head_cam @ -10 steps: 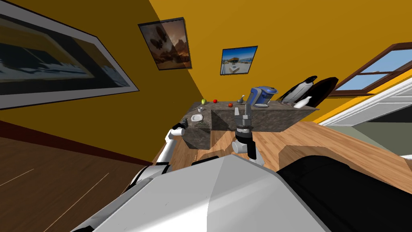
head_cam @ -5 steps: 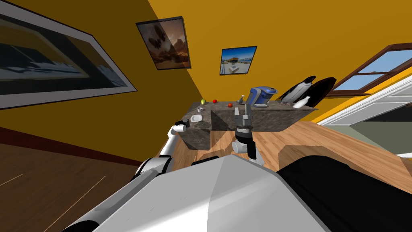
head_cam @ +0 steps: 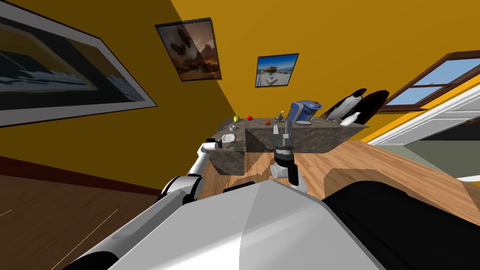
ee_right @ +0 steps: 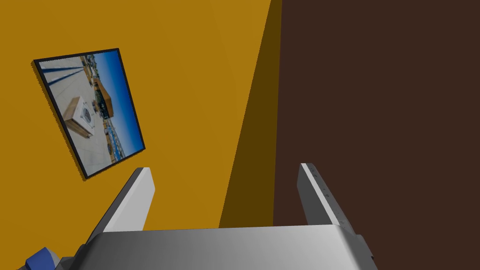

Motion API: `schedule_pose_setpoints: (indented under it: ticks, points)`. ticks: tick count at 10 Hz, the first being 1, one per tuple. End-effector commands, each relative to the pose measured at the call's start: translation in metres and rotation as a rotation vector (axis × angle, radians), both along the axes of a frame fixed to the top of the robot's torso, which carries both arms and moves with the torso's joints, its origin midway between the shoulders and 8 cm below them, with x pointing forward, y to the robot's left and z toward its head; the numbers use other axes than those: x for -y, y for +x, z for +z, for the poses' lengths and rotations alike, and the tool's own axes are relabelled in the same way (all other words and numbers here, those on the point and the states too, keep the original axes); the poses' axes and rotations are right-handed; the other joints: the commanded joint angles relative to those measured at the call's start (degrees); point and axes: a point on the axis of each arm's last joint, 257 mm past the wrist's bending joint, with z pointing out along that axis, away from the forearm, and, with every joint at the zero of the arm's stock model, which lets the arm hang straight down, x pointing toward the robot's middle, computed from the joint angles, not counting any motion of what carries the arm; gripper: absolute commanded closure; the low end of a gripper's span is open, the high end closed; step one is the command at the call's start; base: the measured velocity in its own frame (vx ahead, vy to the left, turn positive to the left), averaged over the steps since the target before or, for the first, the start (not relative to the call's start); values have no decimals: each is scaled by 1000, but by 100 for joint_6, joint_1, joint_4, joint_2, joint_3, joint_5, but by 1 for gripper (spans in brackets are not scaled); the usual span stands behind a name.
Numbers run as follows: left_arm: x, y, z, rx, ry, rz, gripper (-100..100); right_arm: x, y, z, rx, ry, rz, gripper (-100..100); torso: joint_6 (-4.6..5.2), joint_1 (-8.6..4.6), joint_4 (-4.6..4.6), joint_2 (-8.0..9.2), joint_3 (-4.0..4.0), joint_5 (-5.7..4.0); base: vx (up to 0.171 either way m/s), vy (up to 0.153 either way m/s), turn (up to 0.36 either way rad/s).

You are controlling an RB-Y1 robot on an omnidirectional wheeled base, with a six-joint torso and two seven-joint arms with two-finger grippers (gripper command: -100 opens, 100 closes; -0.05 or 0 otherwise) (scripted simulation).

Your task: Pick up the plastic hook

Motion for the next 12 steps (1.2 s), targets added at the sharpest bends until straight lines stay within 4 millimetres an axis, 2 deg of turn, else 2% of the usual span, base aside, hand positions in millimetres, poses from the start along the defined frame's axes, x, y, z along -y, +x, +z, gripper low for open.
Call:
schedule_pose_setpoints:
  ticks: [1, 4, 6, 7, 8, 9, 10, 11, 12]
  points:
    - [1, -4, -5, -32, 7, -2, -100, 0, 0, 0, 0, 0, 0, 0, 0, 0, 0, 0, 0, 0, 13, -8, 7]
    - [14, -7, -8, -134, 19, -20, -100, 0, 0, 0, 0, 0, 0, 0, 0, -2, -1, -2, -1, 0, 31, -19, -26]
    - [12, -14, -15, -176, 30, -20, -100, 0, 0, 0, 0, 0, 0, 0, 0, -5, -1, -3, -2, -1, 24, -20, -7]
    - [18, -15, -12, -216, 37, -30, -100, 0, 0, 0, 0, 0, 0, 0, -1, -1, 0, 3, 1, 0, 26, -26, -33]
    - [16, -21, -19, -245, 44, -27, -100, 0, 0, 0, 0, 0, 0, 0, 1, -6, 1, 1, 1, -1, 30, -26, -21]
    - [21, -21, -15, -276, 50, -34, -100, 0, 0, 0, 0, 0, 0, 0, 0, -5, -1, 0, 0, -1, 42, -38, -30]
    - [19, -28, -21, -307, 57, -33, -100, 0, 0, 0, 0, 0, 0, 0, 1, -10, -1, -5, -2, -2, 34, -34, -16]
    - [23, -28, -14, -334, 64, -39, -100, 0, 0, 0, 0, 0, 0, 0, -1, -8, -1, -2, -2, -2, 38, -46, -37]
    - [20, -37, -23, -375, 72, -36, -100, 0, 0, 0, 0, 0, 0, 0, 1, -13, -1, -4, -2, -3, 37, -39, -17]
